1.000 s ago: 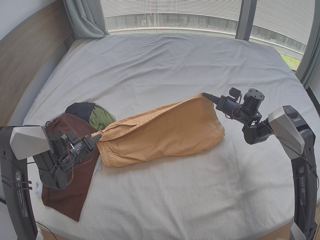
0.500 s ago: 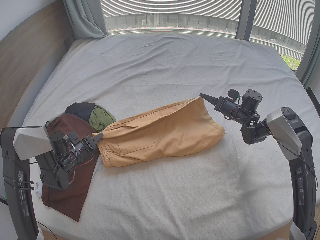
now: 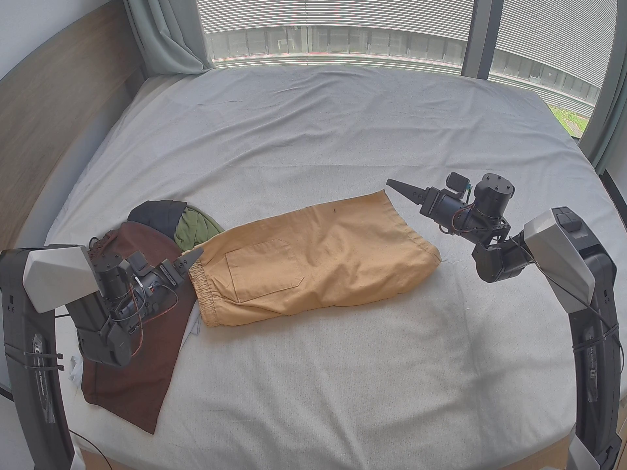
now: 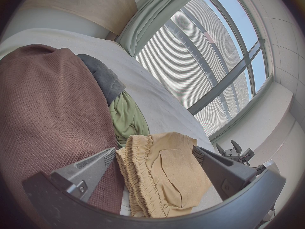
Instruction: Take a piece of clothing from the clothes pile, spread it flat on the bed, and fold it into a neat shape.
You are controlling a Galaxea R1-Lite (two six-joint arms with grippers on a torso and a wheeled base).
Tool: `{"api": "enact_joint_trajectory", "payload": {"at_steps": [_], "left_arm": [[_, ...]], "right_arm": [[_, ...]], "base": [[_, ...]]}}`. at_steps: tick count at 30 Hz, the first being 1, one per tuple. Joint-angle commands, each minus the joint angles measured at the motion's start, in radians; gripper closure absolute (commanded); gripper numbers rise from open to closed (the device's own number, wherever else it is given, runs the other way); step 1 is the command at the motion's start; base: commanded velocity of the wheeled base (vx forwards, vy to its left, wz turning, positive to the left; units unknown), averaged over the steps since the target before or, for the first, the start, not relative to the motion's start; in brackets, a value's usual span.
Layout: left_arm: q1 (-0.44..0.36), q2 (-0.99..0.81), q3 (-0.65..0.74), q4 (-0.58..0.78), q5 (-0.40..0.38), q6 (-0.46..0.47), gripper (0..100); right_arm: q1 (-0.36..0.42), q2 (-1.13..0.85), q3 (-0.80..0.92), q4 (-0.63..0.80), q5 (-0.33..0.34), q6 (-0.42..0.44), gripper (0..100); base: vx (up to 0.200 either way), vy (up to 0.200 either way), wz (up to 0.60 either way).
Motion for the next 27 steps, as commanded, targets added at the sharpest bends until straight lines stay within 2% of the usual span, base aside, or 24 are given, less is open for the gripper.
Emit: {"api": "enact_joint_trajectory", "payload": {"at_steps": [1, 7, 13, 27], "left_arm": [[-0.001, -0.031, 0.011, -0.002, -0.002, -0.002, 0], [-0.009, -0.053, 0.031, -0.002, -0.003, -0.002, 0], [-0.006, -0.068, 0.032, -0.002, -0.005, -0.002, 0], [-0.009, -0.091, 0.041, -0.002, -0.005, 0.000, 0]], "right_arm": [[0.010, -0.067, 0.090, -0.010, -0.001, -0.001, 0], [0.011, -0.161, 0.259, -0.033, -0.019, -0.031, 0], [0.010, -0.190, 0.460, -0.215, -0.034, -0.034, 0], [0.022, -0.201, 0.689, -0.398, -0.080, -0.026, 0]], "base": [[0.000, 0.000, 0.00], [0.000, 0.000, 0.00], [0.000, 0.000, 0.00], [0.000, 0.000, 0.00]]}}
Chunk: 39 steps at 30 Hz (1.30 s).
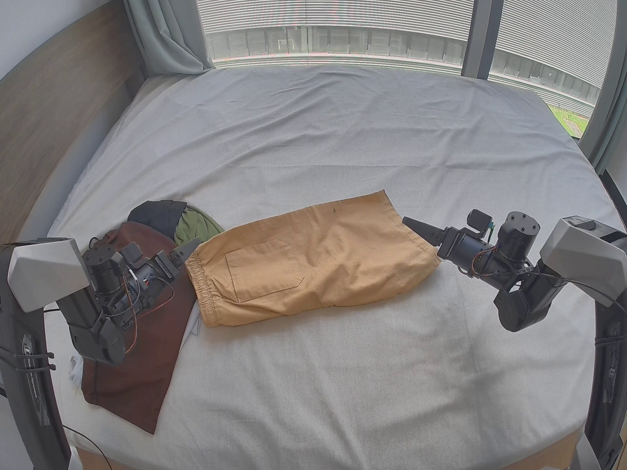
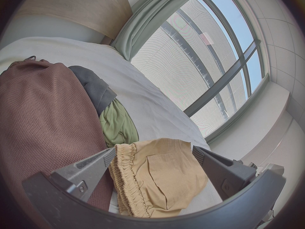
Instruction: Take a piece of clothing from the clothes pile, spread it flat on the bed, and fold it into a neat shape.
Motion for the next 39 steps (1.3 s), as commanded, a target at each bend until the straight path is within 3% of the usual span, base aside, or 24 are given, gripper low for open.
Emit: {"api": "enact_joint_trajectory", "payload": {"at_steps": [1, 10, 19, 27, 39], "left_arm": [[0.000, -0.015, 0.003, -0.003, 0.000, -0.001, 0], [-0.005, -0.035, 0.017, -0.003, 0.000, -0.001, 0], [-0.065, -0.111, 0.080, -0.003, -0.005, 0.010, 0], [-0.085, -0.110, 0.101, -0.003, -0.003, 0.101, 0], [-0.096, -0.107, 0.111, -0.001, -0.003, 0.113, 0]], "right_arm": [[0.007, -0.010, 0.061, -0.037, -0.003, 0.002, 0], [0.018, -0.009, 0.111, -0.075, -0.046, 0.002, 0], [0.035, -0.021, 0.155, -0.072, -0.066, 0.001, 0], [0.050, -0.013, 0.187, -0.066, -0.068, -0.001, 0], [0.064, 0.017, 0.200, -0.063, -0.068, -0.001, 0]], "base": [[0.000, 0.000, 0.00], [0.000, 0.000, 0.00], [0.000, 0.000, 0.00], [0.000, 0.000, 0.00], [0.000, 0.000, 0.00]]}}
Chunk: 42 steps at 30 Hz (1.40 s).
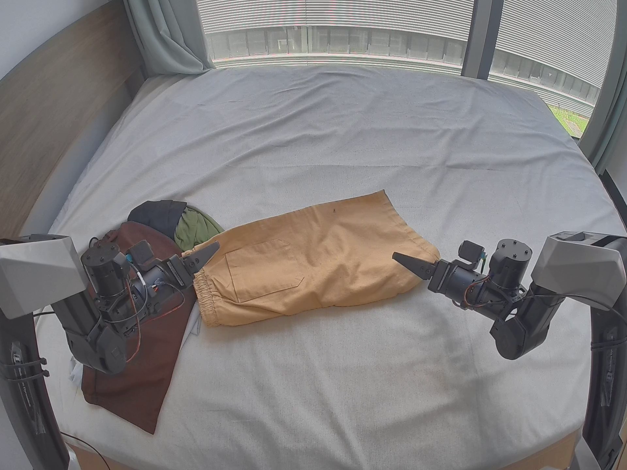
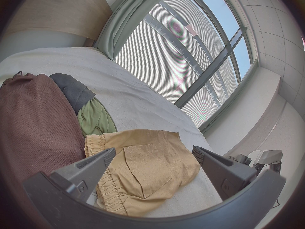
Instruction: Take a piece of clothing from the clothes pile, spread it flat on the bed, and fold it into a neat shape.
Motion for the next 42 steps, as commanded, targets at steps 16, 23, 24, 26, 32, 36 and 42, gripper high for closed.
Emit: {"api": "enact_joint_trajectory", "payload": {"at_steps": [16, 23, 24, 26, 32, 36, 42], "left_arm": [[-0.011, 0.004, 0.010, -0.002, 0.000, 0.000, 0], [-0.008, 0.006, 0.008, -0.002, 0.000, 0.000, 0], [-0.008, 0.006, 0.008, -0.001, 0.000, 0.000, 0], [-0.006, 0.006, 0.008, -0.002, 0.000, 0.000, 0], [-0.006, 0.006, 0.007, -0.001, 0.000, 0.000, 0], [-0.006, 0.007, 0.007, -0.002, 0.000, -0.001, 0], [-0.005, 0.007, 0.005, -0.002, 0.000, -0.001, 0]], "right_arm": [[0.005, 0.089, 0.045, 0.000, 0.001, -0.005, 0], [0.007, 0.121, 0.051, 0.000, 0.001, -0.009, 0], [0.009, 0.126, 0.047, 0.000, 0.001, -0.009, 0], [0.012, 0.132, 0.039, 0.000, 0.001, -0.009, 0], [0.027, 0.173, 0.007, 0.000, 0.001, -0.005, 0], [0.039, 0.207, -0.023, 0.001, 0.001, -0.001, 0], [0.051, 0.241, -0.088, 0.004, -0.036, 0.005, 0]], "base": [[0.000, 0.000, 0.00], [0.000, 0.000, 0.00], [0.000, 0.000, 0.00], [0.000, 0.000, 0.00], [0.000, 0.000, 0.00], [0.000, 0.000, 0.00], [0.000, 0.000, 0.00]]}}
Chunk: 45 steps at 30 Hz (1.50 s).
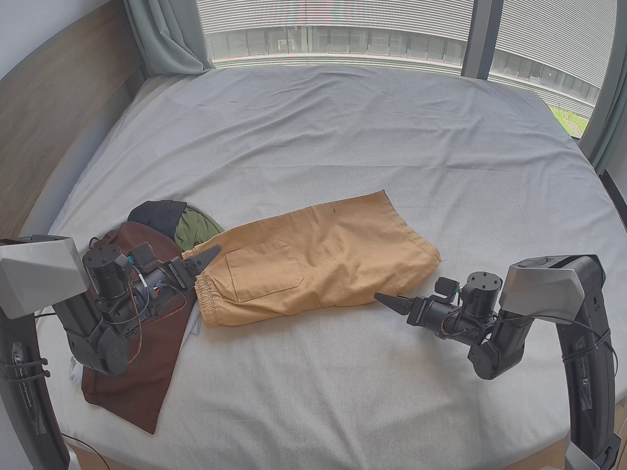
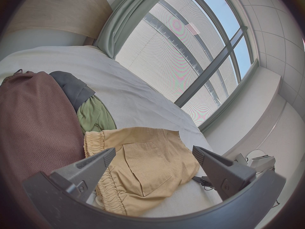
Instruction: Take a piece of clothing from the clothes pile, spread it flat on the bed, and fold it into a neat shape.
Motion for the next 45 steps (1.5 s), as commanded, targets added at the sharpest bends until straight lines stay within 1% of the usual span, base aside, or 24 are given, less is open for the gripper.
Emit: {"api": "enact_joint_trajectory", "payload": {"at_steps": [1, 3, 5, 7, 15, 18, 20, 30, 42, 43, 45], "left_arm": [[-0.001, 0.002, 0.000, -0.001, 0.000, -0.001, 0], [-0.001, 0.002, 0.000, -0.001, 0.000, -0.001, 0], [-0.001, 0.002, 0.000, -0.001, 0.000, 0.001, 0], [-0.001, 0.002, 0.000, -0.001, 0.000, -0.001, 0], [0.001, 0.012, -0.001, -0.002, 0.000, -0.001, 0], [0.002, 0.010, -0.003, -0.002, 0.000, -0.001, 0], [0.002, 0.010, -0.001, -0.002, 0.000, -0.001, 0], [0.001, 0.012, -0.001, -0.002, 0.000, -0.001, 0], [0.001, 0.012, -0.001, -0.002, 0.000, -0.001, 0], [0.001, 0.012, -0.001, -0.002, 0.000, -0.001, 0], [-0.001, 0.013, -0.001, -0.002, 0.000, -0.001, 0]], "right_arm": [[0.014, 0.043, -0.050, 0.007, -0.043, 0.006, 0], [0.029, 0.060, -0.089, 0.028, -0.089, 0.018, 0], [0.041, 0.066, -0.110, 0.033, -0.112, 0.036, 0], [0.049, 0.066, -0.120, 0.033, -0.115, 0.058, 0], [0.075, 0.083, -0.164, 0.032, -0.129, 0.095, 0], [0.087, 0.104, -0.219, 0.032, -0.167, 0.110, 0], [0.095, 0.118, -0.245, 0.027, -0.181, 0.118, 0], [0.104, 0.144, -0.284, 0.028, -0.183, 0.127, 0], [0.104, 0.152, -0.287, 0.030, -0.183, 0.127, 0], [0.104, 0.152, -0.287, 0.030, -0.183, 0.127, 100], [0.104, 0.152, -0.287, 0.030, -0.183, 0.127, 100]], "base": [[0.000, 0.000, 0.00], [0.000, 0.000, 0.00], [0.000, 0.000, 0.00], [0.000, 0.000, 0.00], [0.000, 0.000, 0.00], [0.000, 0.000, 0.00], [0.000, 0.000, 0.00], [0.000, 0.000, 0.00], [0.000, 0.000, 0.00], [0.000, 0.000, 0.00], [0.000, 0.000, 0.00]]}}
